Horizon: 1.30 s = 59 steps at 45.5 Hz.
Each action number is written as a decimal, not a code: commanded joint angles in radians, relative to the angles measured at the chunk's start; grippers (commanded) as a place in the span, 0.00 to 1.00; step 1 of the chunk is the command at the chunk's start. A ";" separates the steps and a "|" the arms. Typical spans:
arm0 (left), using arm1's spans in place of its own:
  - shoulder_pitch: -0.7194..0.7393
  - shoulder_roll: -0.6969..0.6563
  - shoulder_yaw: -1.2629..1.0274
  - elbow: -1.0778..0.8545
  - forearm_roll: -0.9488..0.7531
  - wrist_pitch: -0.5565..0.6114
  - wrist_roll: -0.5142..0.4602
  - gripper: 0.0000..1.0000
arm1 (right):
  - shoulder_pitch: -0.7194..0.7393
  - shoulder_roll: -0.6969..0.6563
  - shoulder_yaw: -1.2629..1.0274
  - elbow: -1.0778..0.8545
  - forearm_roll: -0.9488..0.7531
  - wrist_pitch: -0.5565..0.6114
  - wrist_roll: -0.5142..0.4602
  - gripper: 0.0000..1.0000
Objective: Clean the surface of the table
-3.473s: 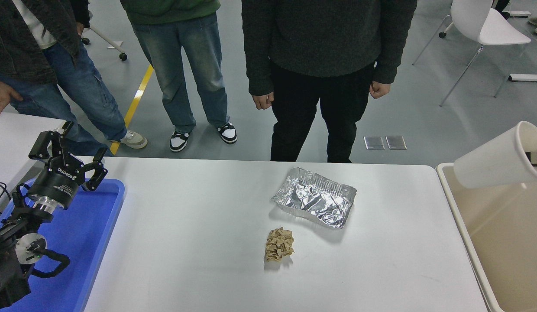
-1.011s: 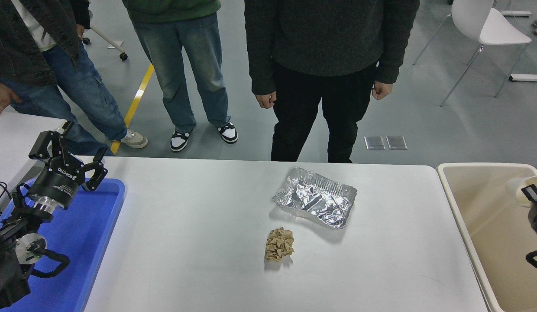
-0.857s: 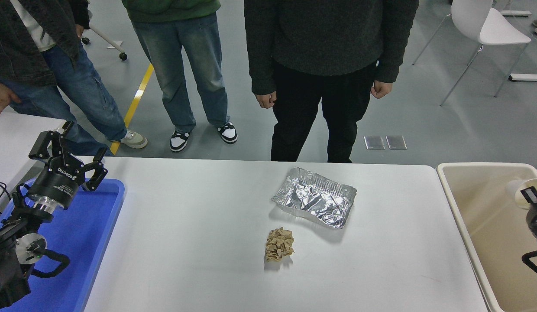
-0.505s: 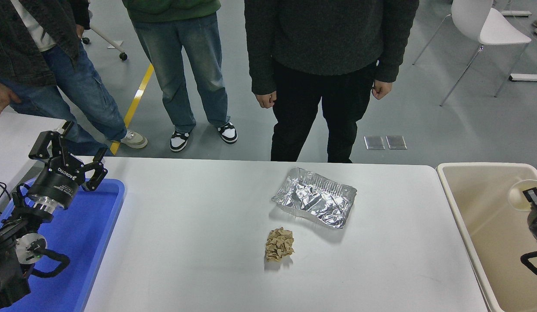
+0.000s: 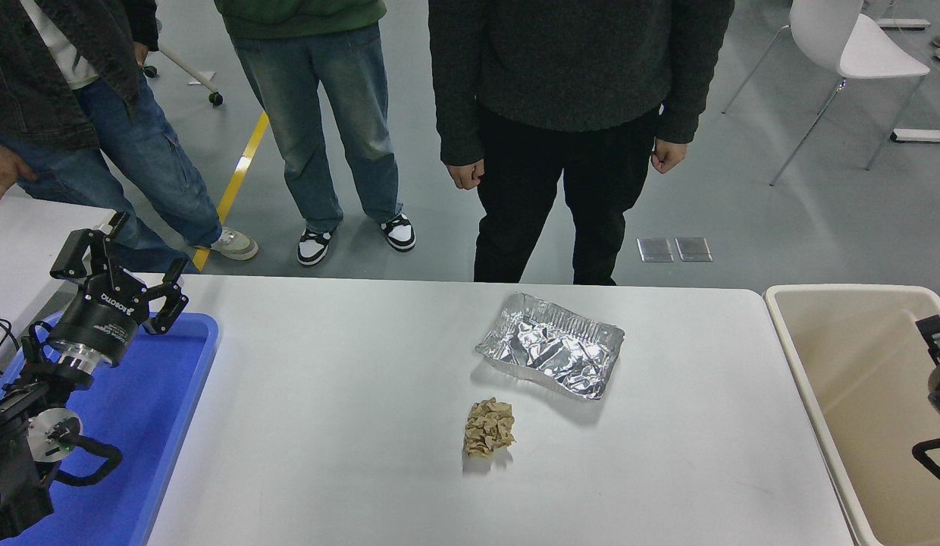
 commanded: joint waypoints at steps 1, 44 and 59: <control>0.000 0.000 0.000 0.000 0.000 0.000 0.000 1.00 | 0.004 0.000 -0.013 0.000 0.000 0.002 0.000 1.00; 0.000 0.000 0.000 0.000 0.000 0.000 0.000 1.00 | 0.092 -0.340 0.161 0.674 0.000 0.032 0.018 1.00; -0.001 0.000 -0.001 0.000 0.000 0.000 0.000 1.00 | 0.052 -0.347 0.280 0.877 0.026 0.023 0.018 1.00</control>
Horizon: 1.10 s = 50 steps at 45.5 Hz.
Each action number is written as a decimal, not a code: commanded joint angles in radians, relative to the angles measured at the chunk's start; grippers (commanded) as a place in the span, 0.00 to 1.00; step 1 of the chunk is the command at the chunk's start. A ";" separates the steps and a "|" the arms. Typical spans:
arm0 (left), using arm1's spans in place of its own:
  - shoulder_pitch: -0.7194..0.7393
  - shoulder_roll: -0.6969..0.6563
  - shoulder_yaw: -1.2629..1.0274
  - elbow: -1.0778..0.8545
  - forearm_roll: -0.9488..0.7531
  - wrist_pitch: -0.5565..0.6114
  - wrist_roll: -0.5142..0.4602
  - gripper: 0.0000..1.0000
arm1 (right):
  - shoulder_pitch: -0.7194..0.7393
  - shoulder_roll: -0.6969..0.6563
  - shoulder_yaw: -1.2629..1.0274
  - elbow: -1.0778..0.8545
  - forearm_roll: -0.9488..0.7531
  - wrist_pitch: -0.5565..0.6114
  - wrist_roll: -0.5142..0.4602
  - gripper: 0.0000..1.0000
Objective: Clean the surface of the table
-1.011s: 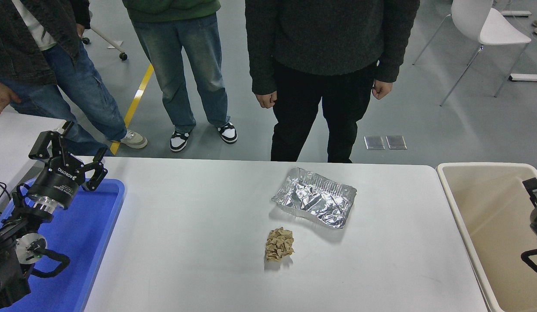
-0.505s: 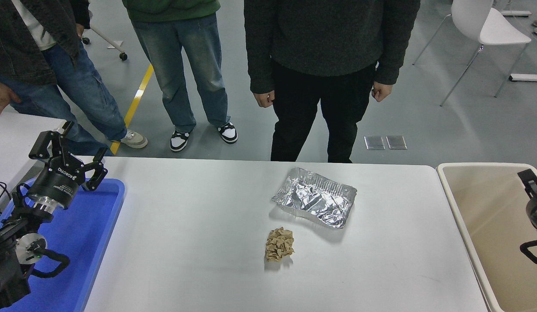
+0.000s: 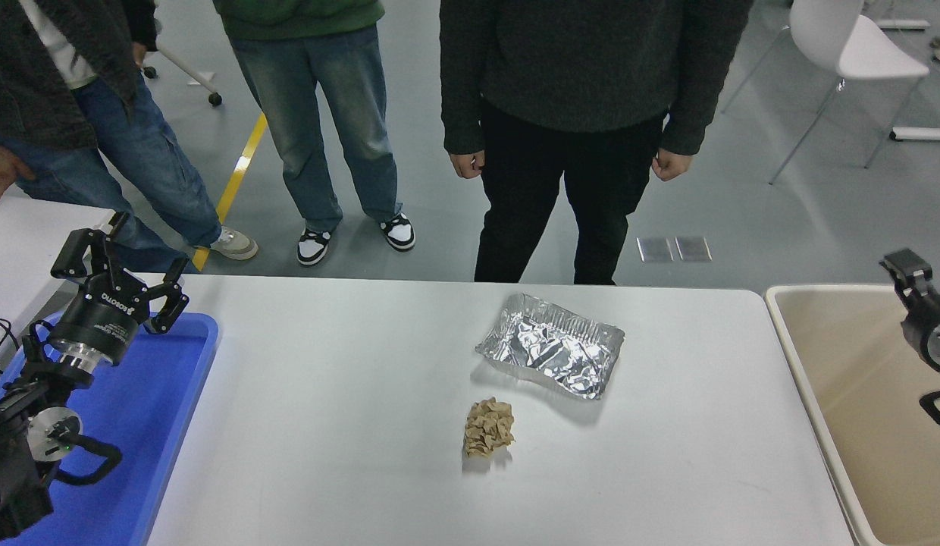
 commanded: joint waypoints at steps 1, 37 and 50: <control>0.000 0.000 0.001 0.000 0.000 0.000 0.000 1.00 | -0.027 -0.024 0.090 0.184 0.040 -0.006 0.001 1.00; 0.000 0.000 -0.001 0.000 0.000 0.000 0.000 1.00 | -0.173 0.106 0.335 0.333 0.137 -0.052 0.119 1.00; 0.000 0.000 0.001 0.000 0.000 0.000 0.000 1.00 | -0.214 0.114 0.375 0.380 0.137 -0.053 0.180 1.00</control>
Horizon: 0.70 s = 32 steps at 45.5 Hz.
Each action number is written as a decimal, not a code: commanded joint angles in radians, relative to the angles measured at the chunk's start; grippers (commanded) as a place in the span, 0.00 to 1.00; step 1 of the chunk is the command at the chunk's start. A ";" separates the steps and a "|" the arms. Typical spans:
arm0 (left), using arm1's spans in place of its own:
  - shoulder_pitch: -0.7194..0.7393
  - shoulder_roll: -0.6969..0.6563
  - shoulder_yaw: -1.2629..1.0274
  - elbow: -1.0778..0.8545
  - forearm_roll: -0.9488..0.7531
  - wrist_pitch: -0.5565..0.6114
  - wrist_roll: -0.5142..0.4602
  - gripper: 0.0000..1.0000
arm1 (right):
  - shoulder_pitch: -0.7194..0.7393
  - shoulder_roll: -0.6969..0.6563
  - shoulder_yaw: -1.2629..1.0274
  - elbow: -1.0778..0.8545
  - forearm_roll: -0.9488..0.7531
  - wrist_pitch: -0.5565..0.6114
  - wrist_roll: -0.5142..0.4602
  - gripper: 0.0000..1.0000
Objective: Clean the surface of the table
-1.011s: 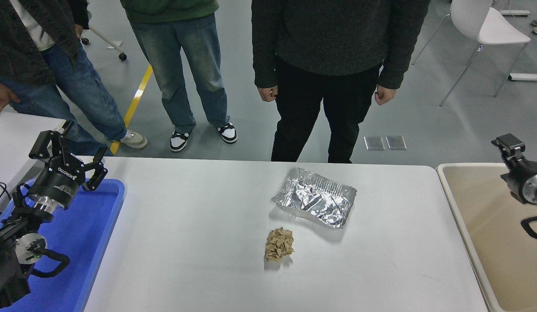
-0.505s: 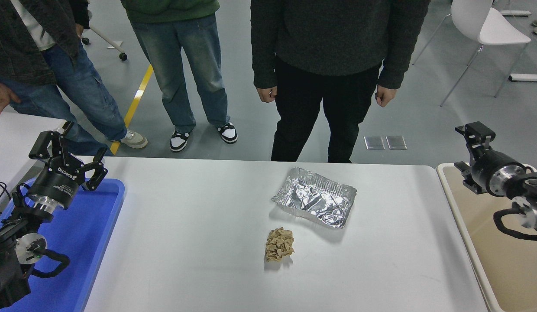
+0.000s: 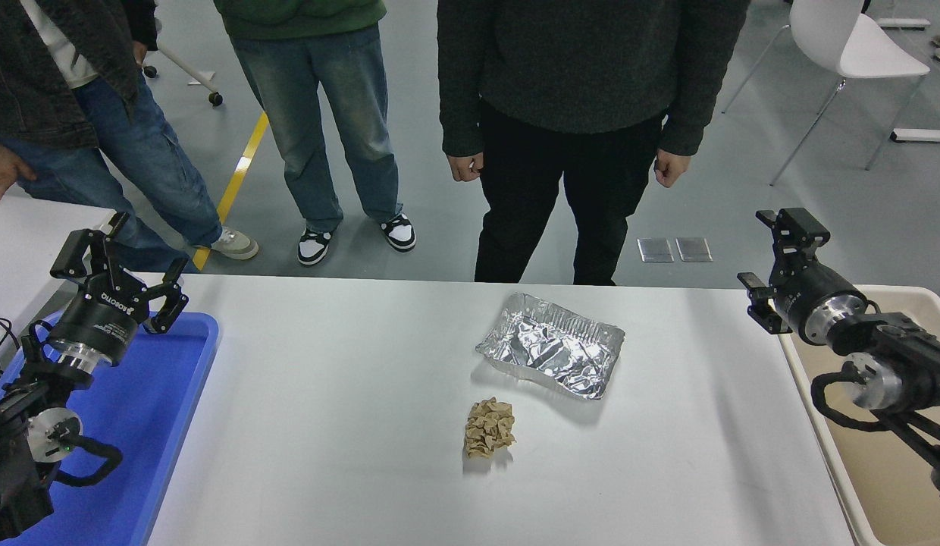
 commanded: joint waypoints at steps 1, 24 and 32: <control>0.000 0.000 0.000 0.000 0.000 0.000 0.000 1.00 | -0.030 0.009 0.046 0.038 0.001 -0.003 0.042 1.00; 0.000 0.000 0.000 0.000 0.000 0.000 0.000 1.00 | -0.089 0.006 0.084 0.038 -0.018 0.011 0.072 1.00; 0.000 0.000 0.000 0.000 0.000 0.000 0.000 1.00 | -0.090 0.007 0.084 0.038 -0.019 0.014 0.072 1.00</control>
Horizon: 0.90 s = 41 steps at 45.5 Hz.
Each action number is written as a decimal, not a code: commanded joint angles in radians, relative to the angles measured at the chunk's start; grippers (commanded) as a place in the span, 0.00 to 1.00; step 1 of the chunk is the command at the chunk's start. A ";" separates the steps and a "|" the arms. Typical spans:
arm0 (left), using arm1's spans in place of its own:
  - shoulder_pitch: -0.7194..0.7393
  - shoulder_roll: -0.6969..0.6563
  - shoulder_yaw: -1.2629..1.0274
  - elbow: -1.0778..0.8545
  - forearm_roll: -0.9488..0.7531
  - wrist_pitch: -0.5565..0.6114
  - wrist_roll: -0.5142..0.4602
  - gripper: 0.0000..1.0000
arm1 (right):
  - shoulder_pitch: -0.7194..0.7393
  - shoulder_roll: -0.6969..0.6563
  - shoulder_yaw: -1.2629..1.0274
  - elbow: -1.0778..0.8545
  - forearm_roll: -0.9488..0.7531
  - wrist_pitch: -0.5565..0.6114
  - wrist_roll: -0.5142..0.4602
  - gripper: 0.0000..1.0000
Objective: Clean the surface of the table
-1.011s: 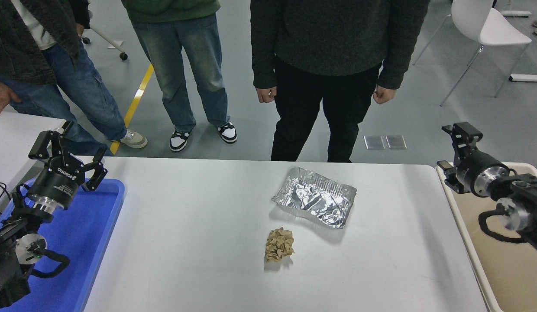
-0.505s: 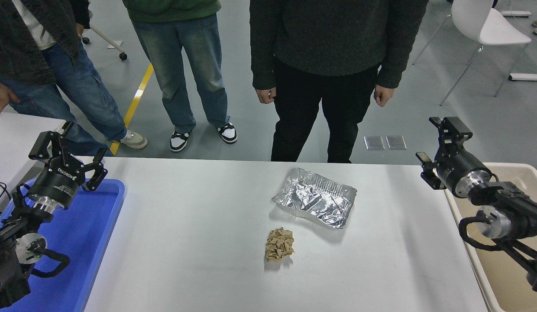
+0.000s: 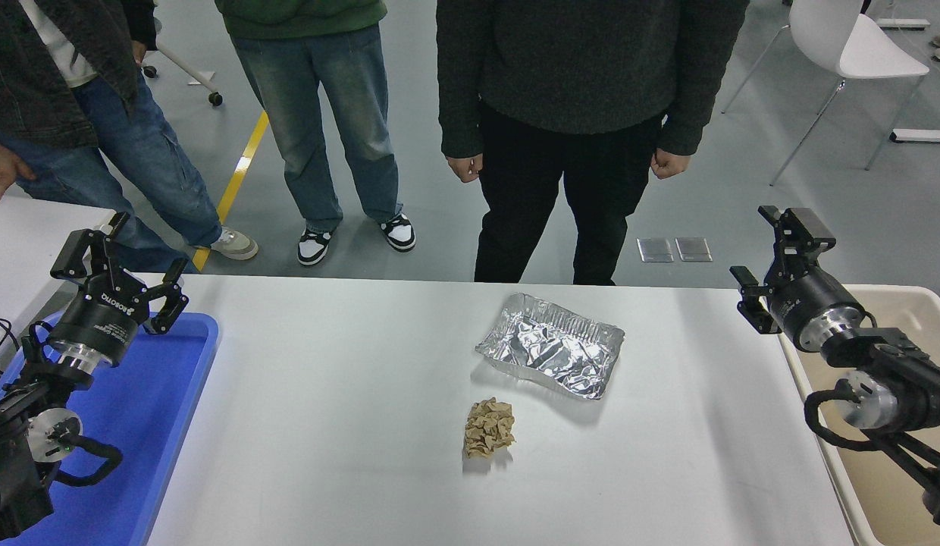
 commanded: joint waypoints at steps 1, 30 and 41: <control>0.000 0.000 0.000 0.000 0.000 0.000 0.000 1.00 | -0.010 0.003 0.009 0.001 -0.003 0.005 0.005 1.00; 0.000 0.000 0.000 0.000 0.000 0.000 0.000 1.00 | -0.035 0.040 0.008 -0.017 -0.069 0.003 0.005 1.00; 0.000 0.000 0.000 0.000 0.000 0.000 0.000 1.00 | -0.036 0.040 0.008 -0.014 -0.069 0.003 0.005 1.00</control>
